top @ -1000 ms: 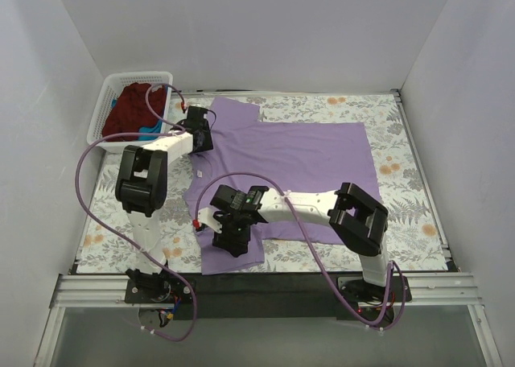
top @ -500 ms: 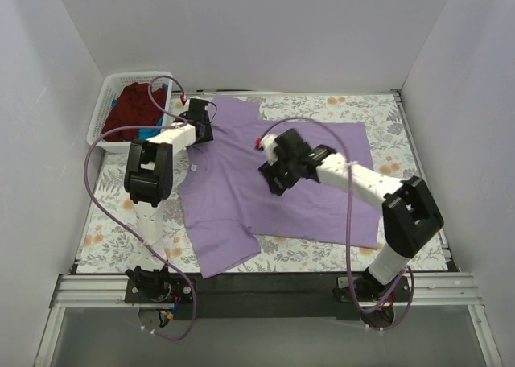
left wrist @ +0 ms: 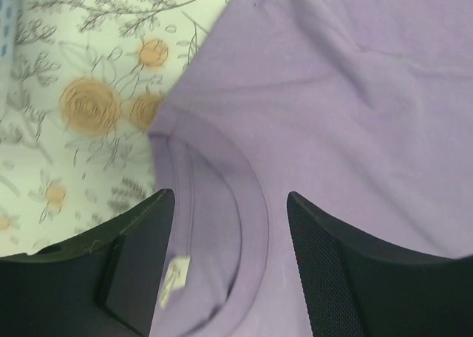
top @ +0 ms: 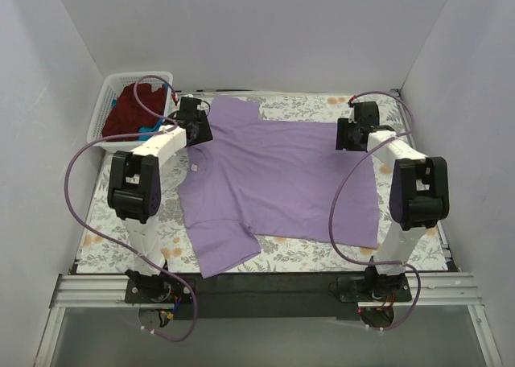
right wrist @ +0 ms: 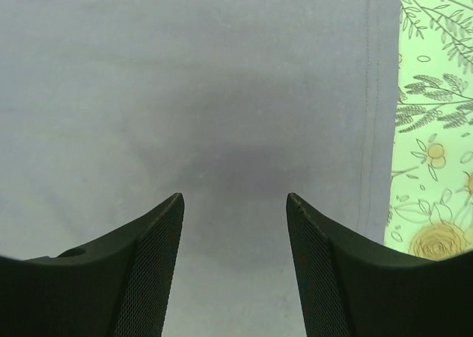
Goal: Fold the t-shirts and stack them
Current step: Flatten the tshirt out
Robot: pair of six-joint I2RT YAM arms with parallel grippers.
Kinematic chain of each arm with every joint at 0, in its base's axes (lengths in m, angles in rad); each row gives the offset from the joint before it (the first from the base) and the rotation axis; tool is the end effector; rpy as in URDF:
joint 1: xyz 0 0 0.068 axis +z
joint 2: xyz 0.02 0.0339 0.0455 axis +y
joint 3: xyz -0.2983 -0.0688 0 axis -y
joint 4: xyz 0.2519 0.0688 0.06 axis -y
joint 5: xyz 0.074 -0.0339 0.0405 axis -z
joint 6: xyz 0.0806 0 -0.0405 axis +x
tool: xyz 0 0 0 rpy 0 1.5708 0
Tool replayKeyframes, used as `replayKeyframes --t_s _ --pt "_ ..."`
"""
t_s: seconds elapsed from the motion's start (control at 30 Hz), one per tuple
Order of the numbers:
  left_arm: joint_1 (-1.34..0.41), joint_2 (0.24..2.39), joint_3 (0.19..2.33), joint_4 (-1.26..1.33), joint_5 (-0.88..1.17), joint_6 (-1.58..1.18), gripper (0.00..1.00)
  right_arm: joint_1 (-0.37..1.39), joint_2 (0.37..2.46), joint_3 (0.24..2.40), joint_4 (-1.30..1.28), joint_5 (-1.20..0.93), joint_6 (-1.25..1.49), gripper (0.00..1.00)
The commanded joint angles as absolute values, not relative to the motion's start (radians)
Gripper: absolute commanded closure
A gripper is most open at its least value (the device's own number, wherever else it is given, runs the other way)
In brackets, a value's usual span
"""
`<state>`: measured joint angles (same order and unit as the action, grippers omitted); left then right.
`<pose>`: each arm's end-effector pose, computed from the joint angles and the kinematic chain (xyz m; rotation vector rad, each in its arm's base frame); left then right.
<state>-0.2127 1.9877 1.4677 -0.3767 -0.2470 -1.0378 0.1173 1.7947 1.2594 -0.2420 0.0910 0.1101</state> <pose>0.4774 -0.0829 0.1943 -1.0776 2.1969 -0.2553 0.4413 0.0446 0.2193 0.0363 2.3438 0.0054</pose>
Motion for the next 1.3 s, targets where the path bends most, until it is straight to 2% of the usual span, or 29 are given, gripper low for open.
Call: replayKeyframes --t_s 0.0,0.27,0.53,0.7,0.97,1.17,1.27 --pt "-0.222 1.813 1.393 -0.408 -0.222 -1.088 0.38 0.106 1.873 1.354 -0.164 0.086 0.115 0.36" --pt "-0.227 1.513 1.105 -0.38 -0.199 -1.135 0.38 0.084 2.083 1.482 -0.167 0.041 0.143 0.37" --pt "-0.23 1.367 0.882 -0.344 -0.137 -1.164 0.38 0.048 2.287 1.719 -0.29 -0.037 0.163 0.37" --pt "-0.229 1.324 0.847 -0.365 -0.132 -1.175 0.38 0.011 2.411 1.892 -0.365 -0.127 0.219 0.37" --pt "-0.23 1.293 0.827 -0.394 -0.17 -1.167 0.38 -0.093 2.529 2.057 -0.38 -0.235 0.317 0.37" --pt "-0.23 1.292 0.819 -0.405 -0.167 -1.166 0.38 -0.118 2.548 2.172 -0.331 -0.328 0.298 0.36" --pt "-0.23 1.295 0.828 -0.416 -0.146 -1.178 0.37 -0.117 2.475 2.131 -0.301 -0.382 0.296 0.35"
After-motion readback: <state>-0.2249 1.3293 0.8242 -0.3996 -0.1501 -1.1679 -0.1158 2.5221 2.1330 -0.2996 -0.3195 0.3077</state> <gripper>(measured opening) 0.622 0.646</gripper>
